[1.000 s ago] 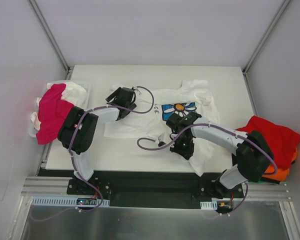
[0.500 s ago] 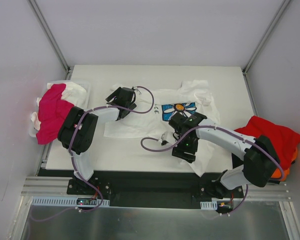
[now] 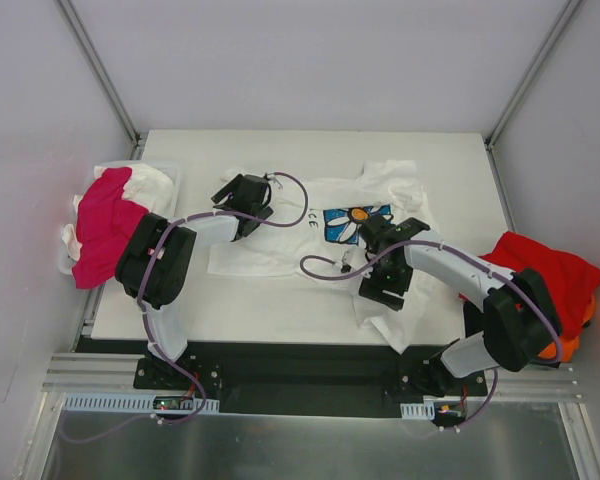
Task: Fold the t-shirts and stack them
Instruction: Flatten out the tshirt
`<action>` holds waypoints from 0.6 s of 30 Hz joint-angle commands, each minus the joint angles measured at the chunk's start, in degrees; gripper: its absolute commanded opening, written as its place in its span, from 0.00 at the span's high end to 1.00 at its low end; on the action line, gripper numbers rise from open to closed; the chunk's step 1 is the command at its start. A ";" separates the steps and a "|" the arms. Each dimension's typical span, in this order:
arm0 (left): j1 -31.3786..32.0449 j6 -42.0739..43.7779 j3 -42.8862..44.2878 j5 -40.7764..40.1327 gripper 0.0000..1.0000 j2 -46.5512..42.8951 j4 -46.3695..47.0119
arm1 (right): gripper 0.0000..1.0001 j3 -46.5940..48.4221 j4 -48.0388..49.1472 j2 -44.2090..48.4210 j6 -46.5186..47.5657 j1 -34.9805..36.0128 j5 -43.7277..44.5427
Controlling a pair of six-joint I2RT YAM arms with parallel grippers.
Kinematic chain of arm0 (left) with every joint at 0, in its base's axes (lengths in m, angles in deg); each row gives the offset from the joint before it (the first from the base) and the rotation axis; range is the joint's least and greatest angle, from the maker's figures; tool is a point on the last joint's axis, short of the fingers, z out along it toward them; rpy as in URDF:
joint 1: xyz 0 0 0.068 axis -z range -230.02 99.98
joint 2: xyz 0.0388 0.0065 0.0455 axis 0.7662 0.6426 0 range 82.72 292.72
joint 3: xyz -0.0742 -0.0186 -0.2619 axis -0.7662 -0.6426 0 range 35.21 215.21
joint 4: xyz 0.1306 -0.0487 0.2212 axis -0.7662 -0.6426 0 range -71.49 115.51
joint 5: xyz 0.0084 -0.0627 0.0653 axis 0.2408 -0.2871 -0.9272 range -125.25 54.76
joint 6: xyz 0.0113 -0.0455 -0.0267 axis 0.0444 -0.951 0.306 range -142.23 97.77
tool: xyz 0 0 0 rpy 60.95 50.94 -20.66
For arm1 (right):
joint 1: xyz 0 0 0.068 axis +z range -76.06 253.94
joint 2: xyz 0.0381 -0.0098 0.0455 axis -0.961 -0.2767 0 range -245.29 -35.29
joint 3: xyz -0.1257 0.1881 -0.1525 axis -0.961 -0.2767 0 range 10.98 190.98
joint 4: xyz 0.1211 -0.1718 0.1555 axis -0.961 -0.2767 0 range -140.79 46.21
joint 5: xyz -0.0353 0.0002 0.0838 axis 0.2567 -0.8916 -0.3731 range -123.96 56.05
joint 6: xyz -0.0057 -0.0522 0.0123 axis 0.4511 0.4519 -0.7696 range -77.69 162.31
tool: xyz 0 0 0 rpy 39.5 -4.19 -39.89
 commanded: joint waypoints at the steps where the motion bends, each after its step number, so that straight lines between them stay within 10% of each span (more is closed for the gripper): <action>1: -0.27 -0.11 0.29 -0.32 0.12 -2.33 0.63 | 0.26 2.29 2.59 -1.24 4.12 -3.87 2.30; 18: -0.36 0.51 -3.05 -1.46 0.11 -4.26 0.63 | 0.05 6.50 18.23 -16.71 9.40 -16.88 4.68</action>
